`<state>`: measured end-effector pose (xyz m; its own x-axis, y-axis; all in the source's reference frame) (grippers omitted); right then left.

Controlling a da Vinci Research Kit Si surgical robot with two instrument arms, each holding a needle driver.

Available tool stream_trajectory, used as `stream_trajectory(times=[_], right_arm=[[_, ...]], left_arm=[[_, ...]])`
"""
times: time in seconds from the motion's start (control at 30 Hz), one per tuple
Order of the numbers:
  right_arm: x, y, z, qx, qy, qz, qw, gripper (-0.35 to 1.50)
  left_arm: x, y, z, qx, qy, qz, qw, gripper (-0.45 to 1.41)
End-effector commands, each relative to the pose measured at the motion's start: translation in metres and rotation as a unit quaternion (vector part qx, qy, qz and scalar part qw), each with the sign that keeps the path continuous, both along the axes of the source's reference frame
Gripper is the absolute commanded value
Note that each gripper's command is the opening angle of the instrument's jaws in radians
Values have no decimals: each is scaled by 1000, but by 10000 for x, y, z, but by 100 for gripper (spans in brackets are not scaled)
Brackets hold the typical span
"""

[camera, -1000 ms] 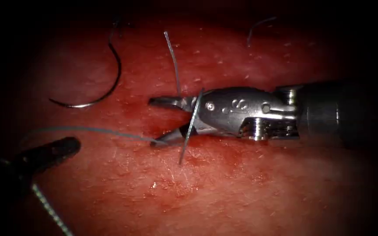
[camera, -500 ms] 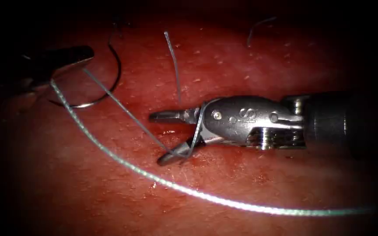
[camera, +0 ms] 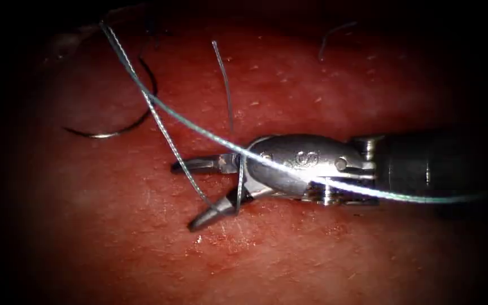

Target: Wound Closure

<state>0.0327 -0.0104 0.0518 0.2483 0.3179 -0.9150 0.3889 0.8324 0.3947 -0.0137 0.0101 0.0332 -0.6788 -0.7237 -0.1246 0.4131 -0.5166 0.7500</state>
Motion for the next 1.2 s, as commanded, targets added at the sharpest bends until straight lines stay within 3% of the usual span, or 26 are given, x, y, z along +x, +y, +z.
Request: stream_trajectory(times=[0.03,0.2,0.6,1.0,1.2], right_arm=[[4,-3,6,2,5,-3,1000,44],[4,-4,7,16,20,-2,1000,44],[6,-6,3,51,60,10,997,91],[12,7,-19,79,111,39,990,91],[26,0,-27,87,137,35,986,89]], left_arm=[[-7,6,5,1,-7,-2,1000,-45],[-18,17,11,0,-26,2,1000,-45],[-40,33,49,-7,-53,-2,999,-45],[-38,21,104,8,-66,-13,998,-45],[-39,26,117,13,-74,-16,997,-45]])
